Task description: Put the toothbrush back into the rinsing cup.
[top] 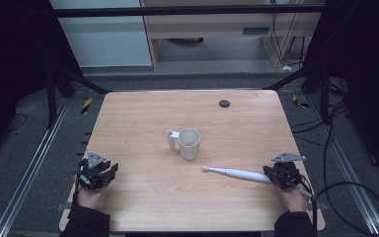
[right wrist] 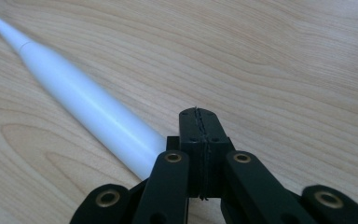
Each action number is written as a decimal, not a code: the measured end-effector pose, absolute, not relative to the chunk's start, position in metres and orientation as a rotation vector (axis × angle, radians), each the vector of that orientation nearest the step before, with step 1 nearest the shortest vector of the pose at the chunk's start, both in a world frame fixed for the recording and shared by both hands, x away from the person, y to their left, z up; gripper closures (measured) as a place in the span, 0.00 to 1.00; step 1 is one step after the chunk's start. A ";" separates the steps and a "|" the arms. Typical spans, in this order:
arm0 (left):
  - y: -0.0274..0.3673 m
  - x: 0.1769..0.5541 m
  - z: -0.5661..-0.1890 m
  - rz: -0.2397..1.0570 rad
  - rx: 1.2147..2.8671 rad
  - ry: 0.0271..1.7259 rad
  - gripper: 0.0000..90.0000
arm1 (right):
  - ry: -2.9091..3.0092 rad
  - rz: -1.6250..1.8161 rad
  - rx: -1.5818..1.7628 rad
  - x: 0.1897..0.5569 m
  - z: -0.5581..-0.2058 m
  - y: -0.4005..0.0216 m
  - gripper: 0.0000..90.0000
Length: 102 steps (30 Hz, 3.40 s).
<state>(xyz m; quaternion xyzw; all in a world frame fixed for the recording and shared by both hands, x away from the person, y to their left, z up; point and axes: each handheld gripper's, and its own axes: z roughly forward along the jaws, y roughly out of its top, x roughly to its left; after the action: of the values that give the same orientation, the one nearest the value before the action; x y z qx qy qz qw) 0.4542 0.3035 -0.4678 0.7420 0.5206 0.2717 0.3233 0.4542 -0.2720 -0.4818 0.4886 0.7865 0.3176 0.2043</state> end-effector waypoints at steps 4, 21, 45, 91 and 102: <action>0.304 0.454 -0.468 0.715 1.947 1.367 0.71 | 2.202 0.886 1.354 0.451 -0.481 -0.270 1.00; 0.304 0.453 -0.467 0.717 1.944 1.368 0.72 | 2.234 0.901 1.346 0.438 -0.479 -0.265 1.00; 0.304 0.453 -0.467 0.718 1.944 1.367 0.72 | 2.259 0.924 1.335 0.423 -0.479 -0.259 1.00; 0.303 0.456 -0.470 0.730 1.953 1.387 0.64 | 2.158 0.995 1.322 0.440 -0.421 -0.242 0.59; 0.304 0.457 -0.471 0.732 1.957 1.392 0.60 | 2.210 0.954 1.300 0.460 -0.396 -0.221 0.50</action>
<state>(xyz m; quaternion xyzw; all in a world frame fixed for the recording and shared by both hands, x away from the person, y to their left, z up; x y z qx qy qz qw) 0.4568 0.3040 -0.4712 0.7410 0.5271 0.2773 0.3101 0.4603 -0.2211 -0.3964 0.4654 0.7913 0.3415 0.2015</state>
